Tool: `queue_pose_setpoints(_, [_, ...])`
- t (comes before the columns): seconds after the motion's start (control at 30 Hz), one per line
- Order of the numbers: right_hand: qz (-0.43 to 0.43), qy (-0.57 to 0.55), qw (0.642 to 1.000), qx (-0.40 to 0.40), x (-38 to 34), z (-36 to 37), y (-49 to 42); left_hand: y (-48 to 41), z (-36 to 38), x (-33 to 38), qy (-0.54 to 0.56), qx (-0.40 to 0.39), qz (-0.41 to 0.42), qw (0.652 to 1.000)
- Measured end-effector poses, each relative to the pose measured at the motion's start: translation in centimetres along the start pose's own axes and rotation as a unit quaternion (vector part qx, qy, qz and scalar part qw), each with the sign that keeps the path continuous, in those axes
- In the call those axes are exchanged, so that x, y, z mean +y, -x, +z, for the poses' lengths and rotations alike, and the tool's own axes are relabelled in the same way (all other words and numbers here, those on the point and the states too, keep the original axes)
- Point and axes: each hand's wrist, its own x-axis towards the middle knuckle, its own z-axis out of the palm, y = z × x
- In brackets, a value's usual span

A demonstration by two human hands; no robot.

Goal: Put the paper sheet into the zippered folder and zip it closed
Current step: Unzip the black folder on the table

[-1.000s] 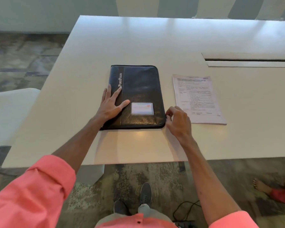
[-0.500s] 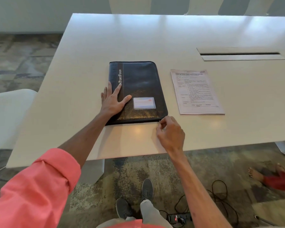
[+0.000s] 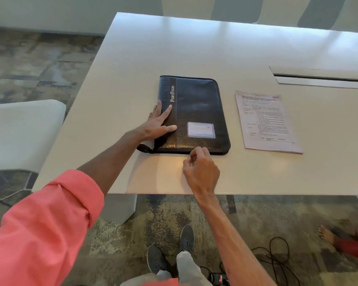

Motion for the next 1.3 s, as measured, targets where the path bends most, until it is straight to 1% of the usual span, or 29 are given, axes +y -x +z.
queue_pose_setpoints(0.1, [-0.010,0.009,1.000,0.002,-0.9,0.8,0.3,0.3,-0.1,-0.7,-0.058,0.000,0.019,0.998])
queue_pose_setpoints(0.17, [-0.020,0.012,1.000,0.001,-1.7,1.3,0.6,0.2,0.2,-0.8,-0.070,0.009,0.024,0.997])
queue_pose_setpoints(0.53, [-0.027,-0.010,1.000,-0.002,-5.9,3.7,1.8,0.0,0.3,-0.7,-0.046,0.001,0.008,0.999])
queue_pose_setpoints(0.83, [-0.029,-0.068,0.997,-0.014,-6.7,4.3,2.6,-0.4,0.4,-1.0,-0.042,0.000,0.008,0.999])
queue_pose_setpoints(0.93, [-0.042,-0.080,0.996,-0.024,-7.8,4.7,3.3,-0.3,0.4,-1.0,-0.038,-0.003,0.008,0.999])
queue_pose_setpoints(1.0, [-0.059,-0.075,0.995,-0.037,-9.1,5.1,3.6,-0.2,0.4,-1.0,-0.038,-0.005,0.007,0.999])
queue_pose_setpoints(1.1, [-0.055,-0.072,0.995,-0.044,-10.2,5.5,3.6,-0.1,0.3,-0.9,-0.040,-0.006,0.007,0.999])
queue_pose_setpoints(1.3, [-0.067,-0.008,0.997,-0.040,-9.1,4.8,3.5,0.1,0.5,-1.1,-0.033,0.004,0.012,0.999])
